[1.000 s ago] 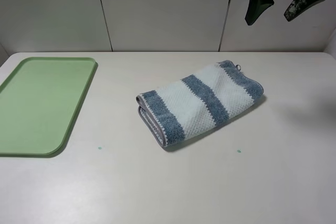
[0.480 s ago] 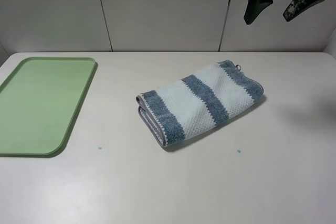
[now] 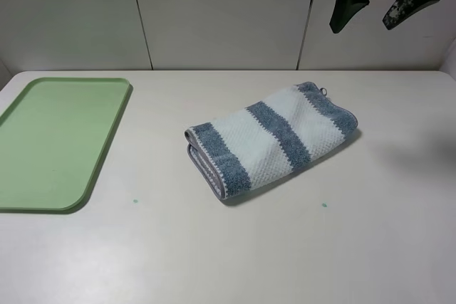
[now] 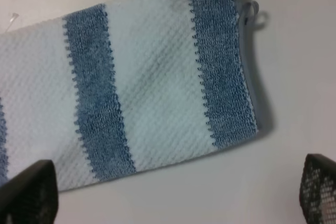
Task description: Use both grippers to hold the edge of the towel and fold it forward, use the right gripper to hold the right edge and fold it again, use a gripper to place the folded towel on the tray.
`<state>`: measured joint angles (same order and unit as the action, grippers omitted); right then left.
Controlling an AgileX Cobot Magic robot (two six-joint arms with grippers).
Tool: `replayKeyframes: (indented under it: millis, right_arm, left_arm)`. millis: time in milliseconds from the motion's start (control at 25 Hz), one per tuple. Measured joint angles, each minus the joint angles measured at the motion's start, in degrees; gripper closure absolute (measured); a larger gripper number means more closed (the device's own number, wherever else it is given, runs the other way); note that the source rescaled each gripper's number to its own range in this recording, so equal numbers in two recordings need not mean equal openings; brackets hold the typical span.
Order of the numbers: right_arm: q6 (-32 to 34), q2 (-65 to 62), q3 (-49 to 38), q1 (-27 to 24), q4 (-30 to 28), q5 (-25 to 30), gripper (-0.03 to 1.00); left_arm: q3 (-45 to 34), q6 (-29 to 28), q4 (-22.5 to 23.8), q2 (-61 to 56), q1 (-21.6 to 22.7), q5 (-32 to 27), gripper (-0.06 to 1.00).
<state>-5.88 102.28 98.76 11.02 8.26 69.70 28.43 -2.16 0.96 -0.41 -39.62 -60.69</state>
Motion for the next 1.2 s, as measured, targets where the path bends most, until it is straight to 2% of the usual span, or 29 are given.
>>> replayKeyframes:
  millis: [160, 400, 560, 720, 1040, 1200]
  right_arm:
    - [-2.8, 0.0, 0.0, 0.0, -0.1, 0.1, -0.03]
    - [-8.1, 0.0, 0.0, 0.0, -0.2, 0.1, -0.03]
    - [-10.7, 0.1, 0.0, 0.0, -0.2, 0.1, -0.03]
    - [-12.2, 1.3, -0.2, 0.0, -0.2, -0.2, -0.03]
    - [-12.8, 7.3, -0.9, 0.0, -1.8, -4.4, -0.03]
    - [-13.0, 10.9, -1.0, 0.0, -3.3, -6.4, -0.03]
  left_arm:
    - [0.0, 0.0, 0.0, 0.0, 6.3, 0.1, -0.01]
    - [0.0, 0.0, 0.0, 0.0, 20.1, 0.2, -0.01]
    - [0.0, 0.0, 0.0, 0.0, 26.4, 0.2, -0.01]
    - [0.0, 0.0, 0.0, 0.0, 29.0, 0.2, -0.01]
    - [0.0, 0.0, 0.0, 0.0, 35.1, 0.2, -0.01]
    - [0.0, 0.0, 0.0, 0.0, 35.5, 0.2, -0.01]
